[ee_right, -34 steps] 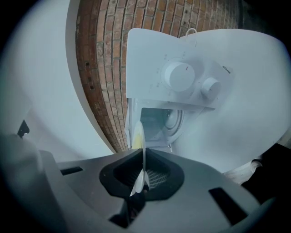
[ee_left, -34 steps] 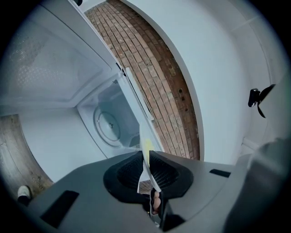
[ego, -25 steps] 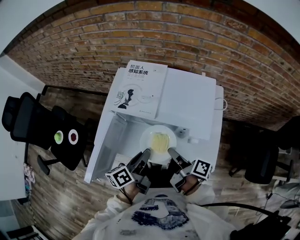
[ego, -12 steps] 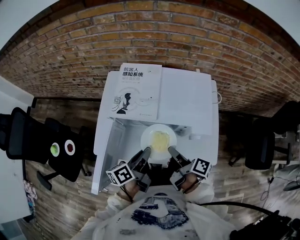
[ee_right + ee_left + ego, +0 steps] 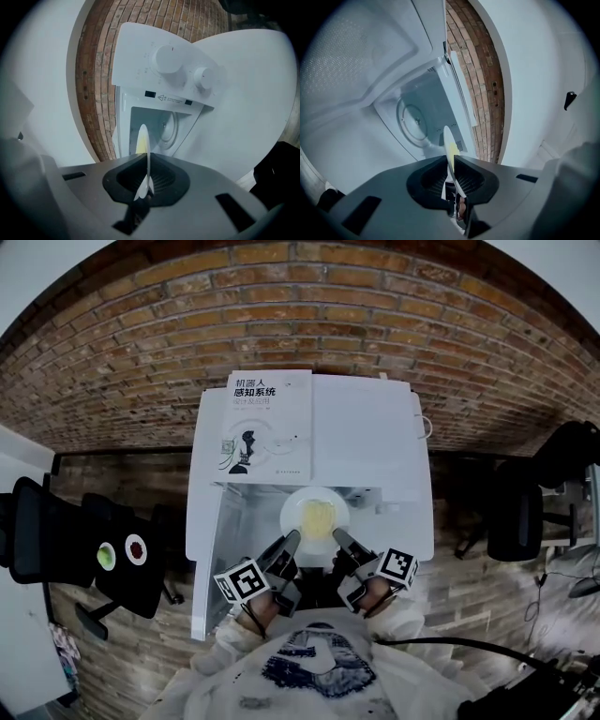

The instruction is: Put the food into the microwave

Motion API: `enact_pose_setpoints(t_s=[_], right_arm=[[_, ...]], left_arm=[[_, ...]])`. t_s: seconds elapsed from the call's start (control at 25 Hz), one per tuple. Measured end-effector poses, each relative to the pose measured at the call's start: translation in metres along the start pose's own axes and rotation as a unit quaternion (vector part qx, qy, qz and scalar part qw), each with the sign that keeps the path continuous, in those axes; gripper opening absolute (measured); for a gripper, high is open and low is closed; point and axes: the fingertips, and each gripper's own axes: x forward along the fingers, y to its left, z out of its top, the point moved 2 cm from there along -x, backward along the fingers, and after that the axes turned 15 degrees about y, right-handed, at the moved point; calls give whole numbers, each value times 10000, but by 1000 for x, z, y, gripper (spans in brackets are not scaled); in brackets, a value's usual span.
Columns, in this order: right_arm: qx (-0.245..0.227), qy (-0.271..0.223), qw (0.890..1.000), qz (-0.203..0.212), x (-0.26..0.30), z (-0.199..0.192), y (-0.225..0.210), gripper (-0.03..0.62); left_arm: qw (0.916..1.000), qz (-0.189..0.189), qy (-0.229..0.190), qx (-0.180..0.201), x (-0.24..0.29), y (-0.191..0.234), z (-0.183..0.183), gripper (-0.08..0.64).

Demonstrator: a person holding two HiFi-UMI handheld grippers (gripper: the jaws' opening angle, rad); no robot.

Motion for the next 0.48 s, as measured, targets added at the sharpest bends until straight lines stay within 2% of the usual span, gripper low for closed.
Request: enact_pose_setpoints(t_s=[0.48], right_arm=[[85, 37, 9999, -134, 20, 17, -18, 20]], left_arm=[[9998, 51, -80, -153, 12, 24, 15, 49]])
